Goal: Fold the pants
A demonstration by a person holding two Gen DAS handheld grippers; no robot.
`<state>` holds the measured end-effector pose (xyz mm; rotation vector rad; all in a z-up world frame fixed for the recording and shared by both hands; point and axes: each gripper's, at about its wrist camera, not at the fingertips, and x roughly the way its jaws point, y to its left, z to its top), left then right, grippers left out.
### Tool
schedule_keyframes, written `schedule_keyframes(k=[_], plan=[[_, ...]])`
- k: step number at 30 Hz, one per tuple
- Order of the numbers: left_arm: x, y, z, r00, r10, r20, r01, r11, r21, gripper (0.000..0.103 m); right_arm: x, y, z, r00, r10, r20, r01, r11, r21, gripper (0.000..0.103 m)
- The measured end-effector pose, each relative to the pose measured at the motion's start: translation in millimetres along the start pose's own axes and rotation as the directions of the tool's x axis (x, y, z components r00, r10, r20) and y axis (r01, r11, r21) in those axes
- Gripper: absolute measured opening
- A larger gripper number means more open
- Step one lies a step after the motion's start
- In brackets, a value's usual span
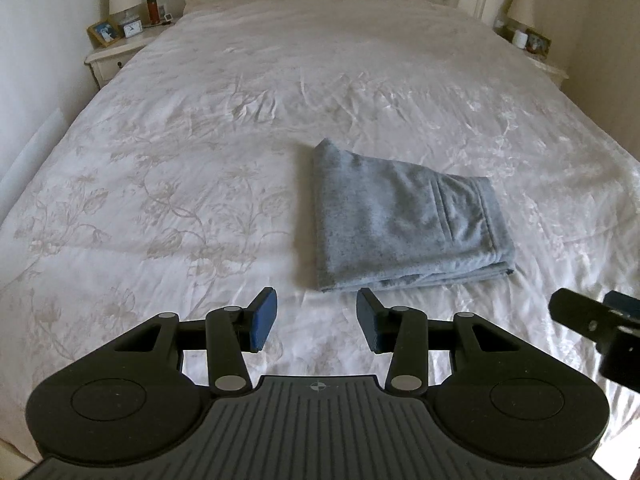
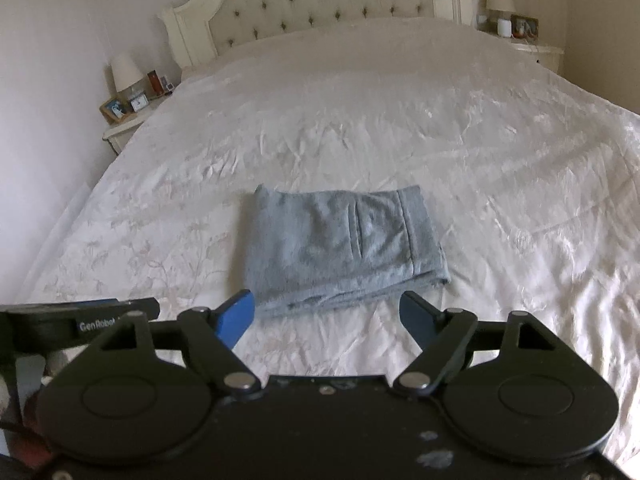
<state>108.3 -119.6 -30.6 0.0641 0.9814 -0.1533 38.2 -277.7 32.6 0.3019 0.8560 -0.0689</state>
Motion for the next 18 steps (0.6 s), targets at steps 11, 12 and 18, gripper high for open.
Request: schedule_keyframes(k=[11, 12, 18], plan=[[-2.7, 4.6, -4.5, 1.000, 0.005, -0.008, -0.005, 1.000, 0.010, 0.043, -6.8, 5.4, -4.0, 1.000, 0.020, -0.011, -0.020, 1.000, 0.012, 0.084], [-2.8, 4.7, -4.5, 1.000, 0.005, -0.008, -0.005, 1.000, 0.009, 0.043, -7.1, 5.5, -4.3, 1.000, 0.021, -0.010, -0.021, 1.000, 0.016, 0.084], [-3.3, 5.6, -5.9, 1.000, 0.009, -0.005, -0.009, 1.000, 0.011, 0.043, -9.0, 2.8, -4.2, 0.999, 0.031, -0.012, -0.030, 0.999, 0.021, 0.084]])
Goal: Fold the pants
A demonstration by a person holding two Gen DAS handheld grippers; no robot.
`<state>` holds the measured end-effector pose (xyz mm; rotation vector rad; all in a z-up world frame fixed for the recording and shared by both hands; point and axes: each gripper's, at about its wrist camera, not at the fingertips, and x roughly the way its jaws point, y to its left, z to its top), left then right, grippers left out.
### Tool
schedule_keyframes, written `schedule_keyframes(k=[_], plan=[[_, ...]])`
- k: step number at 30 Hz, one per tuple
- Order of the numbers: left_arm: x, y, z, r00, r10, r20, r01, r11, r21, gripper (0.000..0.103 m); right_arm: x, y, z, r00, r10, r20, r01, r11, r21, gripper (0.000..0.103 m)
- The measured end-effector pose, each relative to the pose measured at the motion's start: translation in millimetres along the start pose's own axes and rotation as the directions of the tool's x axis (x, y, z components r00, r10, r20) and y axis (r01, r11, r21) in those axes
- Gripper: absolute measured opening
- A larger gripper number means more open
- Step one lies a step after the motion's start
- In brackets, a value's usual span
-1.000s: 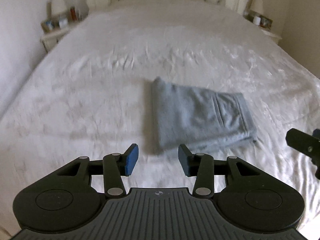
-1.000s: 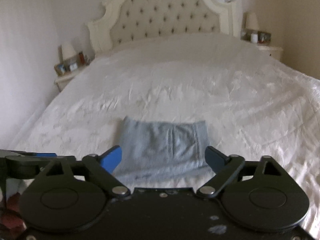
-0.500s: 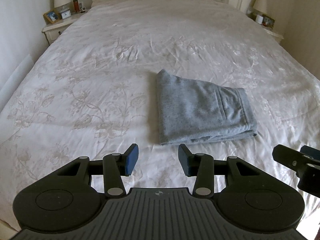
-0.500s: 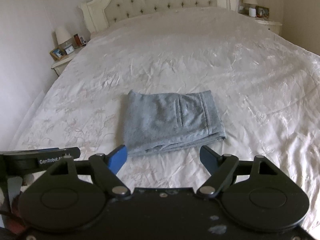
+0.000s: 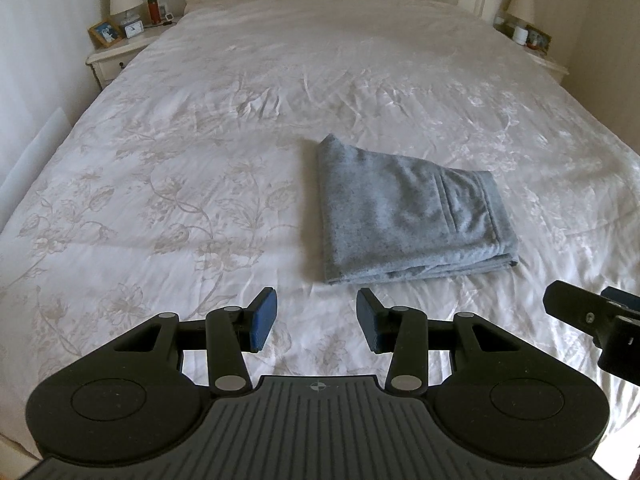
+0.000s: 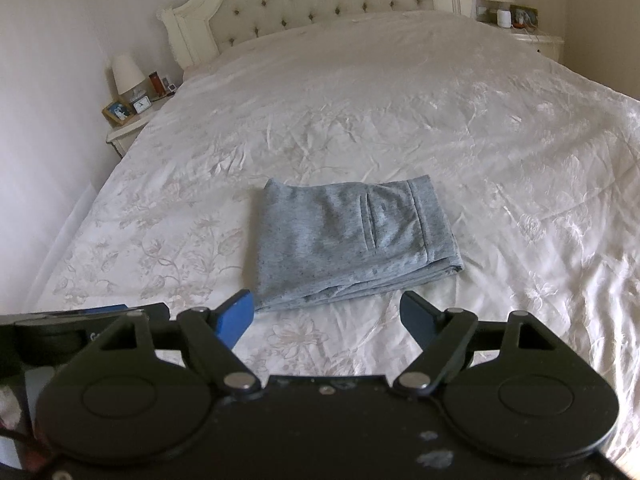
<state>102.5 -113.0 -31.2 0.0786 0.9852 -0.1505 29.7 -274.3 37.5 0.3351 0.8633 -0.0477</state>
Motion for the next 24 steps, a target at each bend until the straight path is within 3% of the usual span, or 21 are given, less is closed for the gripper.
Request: schedule_keyframes(k=[24], plan=[[3.5, -0.3, -1.0, 1.000, 0.003, -0.012, -0.003, 1.000, 0.002, 0.043, 6.5, -1.4, 2.8, 1.000, 0.015, -0.020, -0.015, 1.000, 0.014, 0.085]])
